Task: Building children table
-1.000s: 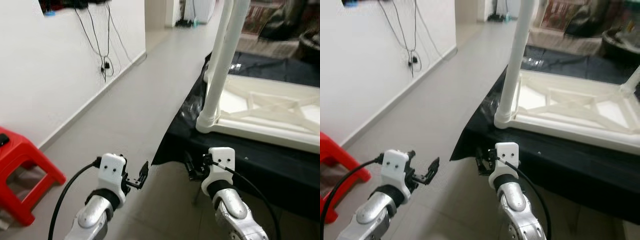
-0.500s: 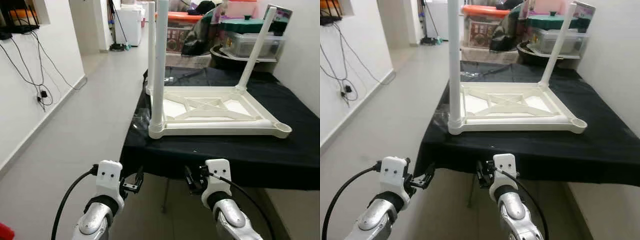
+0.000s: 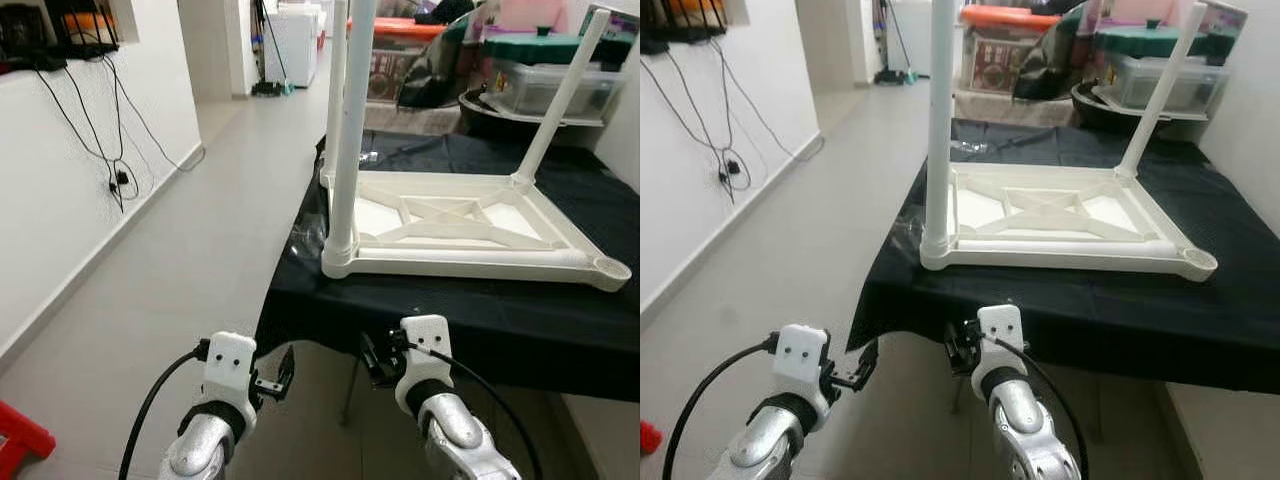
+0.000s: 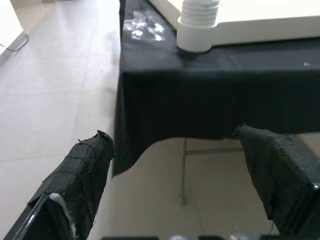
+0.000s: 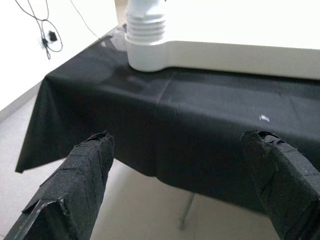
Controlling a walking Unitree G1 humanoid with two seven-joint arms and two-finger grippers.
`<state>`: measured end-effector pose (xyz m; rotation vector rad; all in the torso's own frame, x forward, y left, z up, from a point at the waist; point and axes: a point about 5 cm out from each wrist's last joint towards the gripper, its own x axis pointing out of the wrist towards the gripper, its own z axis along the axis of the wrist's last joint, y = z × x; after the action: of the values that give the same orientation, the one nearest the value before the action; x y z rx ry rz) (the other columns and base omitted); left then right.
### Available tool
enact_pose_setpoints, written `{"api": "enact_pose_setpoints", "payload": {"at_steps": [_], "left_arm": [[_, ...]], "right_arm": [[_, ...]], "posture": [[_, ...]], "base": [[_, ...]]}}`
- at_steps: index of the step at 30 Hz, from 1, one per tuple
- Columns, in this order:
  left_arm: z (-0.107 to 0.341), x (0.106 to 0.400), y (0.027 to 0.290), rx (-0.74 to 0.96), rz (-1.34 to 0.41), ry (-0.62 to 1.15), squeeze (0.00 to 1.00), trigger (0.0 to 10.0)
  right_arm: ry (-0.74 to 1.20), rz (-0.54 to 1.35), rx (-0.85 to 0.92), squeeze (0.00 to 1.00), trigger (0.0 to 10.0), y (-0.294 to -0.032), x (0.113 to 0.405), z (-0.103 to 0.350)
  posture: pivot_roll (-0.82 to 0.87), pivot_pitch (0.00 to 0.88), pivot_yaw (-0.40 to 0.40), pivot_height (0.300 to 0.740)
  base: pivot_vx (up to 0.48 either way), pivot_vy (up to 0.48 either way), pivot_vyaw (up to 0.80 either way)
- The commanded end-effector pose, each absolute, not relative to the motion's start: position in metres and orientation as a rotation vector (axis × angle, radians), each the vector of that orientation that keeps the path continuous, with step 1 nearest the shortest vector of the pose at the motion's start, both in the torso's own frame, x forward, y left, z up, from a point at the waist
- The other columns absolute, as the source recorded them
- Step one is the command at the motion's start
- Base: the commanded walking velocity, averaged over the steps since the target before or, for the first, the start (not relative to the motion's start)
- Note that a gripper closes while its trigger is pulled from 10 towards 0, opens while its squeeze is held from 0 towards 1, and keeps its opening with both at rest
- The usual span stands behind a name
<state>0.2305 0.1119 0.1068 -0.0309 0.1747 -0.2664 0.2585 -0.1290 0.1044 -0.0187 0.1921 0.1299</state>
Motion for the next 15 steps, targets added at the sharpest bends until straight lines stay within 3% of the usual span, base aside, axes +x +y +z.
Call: {"api": "enact_pose_setpoints", "payload": {"at_steps": [1, 5, 15], "left_arm": [[0.1034, 0.2289, 0.1122, -0.029, -0.266, 0.183, 0.00, 10.0], [0.1031, 0.2288, 0.1118, -0.028, -0.266, 0.183, 0.00, 10.0], [0.1046, 0.2282, 0.1115, -0.014, -0.265, 0.167, 0.00, 10.0]], "right_arm": [[0.227, 0.126, -0.021, 0.00, 10.0, -0.1301, 0.2581, 0.0990], [0.232, 0.130, -0.024, 0.00, 10.0, -0.1297, 0.2582, 0.0985], [0.231, 0.130, -0.028, 0.00, 10.0, -0.1294, 0.2575, 0.0987]], "posture": [[0.05, 0.000, -0.040, 0.740], [0.05, 0.000, -0.041, 0.740], [0.06, 0.000, -0.042, 0.740]], "base": [[-0.262, 0.000, 0.00], [-0.259, 0.000, 0.00], [0.000, 0.000, 0.00]]}}
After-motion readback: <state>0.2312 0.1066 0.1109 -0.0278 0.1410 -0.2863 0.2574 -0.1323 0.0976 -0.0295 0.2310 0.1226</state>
